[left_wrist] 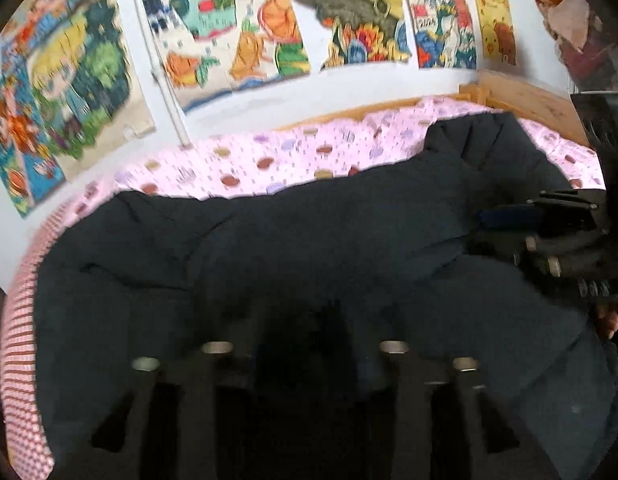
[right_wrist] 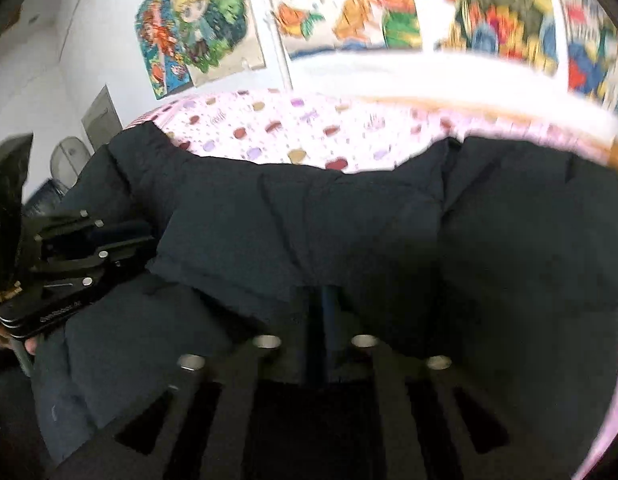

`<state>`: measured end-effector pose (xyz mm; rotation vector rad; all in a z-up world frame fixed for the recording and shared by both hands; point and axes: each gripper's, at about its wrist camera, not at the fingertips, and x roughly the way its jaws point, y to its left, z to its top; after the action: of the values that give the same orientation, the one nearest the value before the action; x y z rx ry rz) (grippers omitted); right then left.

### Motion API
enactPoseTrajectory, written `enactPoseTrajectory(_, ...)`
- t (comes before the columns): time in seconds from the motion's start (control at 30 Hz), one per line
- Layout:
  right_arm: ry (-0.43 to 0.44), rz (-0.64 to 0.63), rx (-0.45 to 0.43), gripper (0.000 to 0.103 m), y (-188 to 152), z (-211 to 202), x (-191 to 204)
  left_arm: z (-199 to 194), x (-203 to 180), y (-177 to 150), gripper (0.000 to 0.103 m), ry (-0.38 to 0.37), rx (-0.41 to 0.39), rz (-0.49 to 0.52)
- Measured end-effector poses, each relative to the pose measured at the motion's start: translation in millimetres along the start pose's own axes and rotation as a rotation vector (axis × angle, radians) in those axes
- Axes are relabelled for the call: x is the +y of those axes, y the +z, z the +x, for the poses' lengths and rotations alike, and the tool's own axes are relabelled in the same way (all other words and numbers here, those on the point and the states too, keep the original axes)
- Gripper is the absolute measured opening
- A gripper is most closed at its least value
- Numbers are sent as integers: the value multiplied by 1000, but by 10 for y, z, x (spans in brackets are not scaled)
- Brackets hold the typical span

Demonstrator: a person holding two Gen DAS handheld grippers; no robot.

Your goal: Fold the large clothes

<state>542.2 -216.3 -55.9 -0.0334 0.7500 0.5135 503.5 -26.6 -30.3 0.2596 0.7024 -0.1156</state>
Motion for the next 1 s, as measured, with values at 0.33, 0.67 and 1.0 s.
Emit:
enactPoseTrajectory(0.33,-124,-43,-49,72,43,-608,164,-631,200,-95,94,15,-96,-134)
enactPoseTrajectory(0.67,-190,30,-120,94,134,-1275,362,-1265,387,-262,102,-1,-140,-285)
enactPoseTrajectory(1.0,-195,68,-142,94,105,-2151,575,-2175,350,-277,103,6,-252,-293)
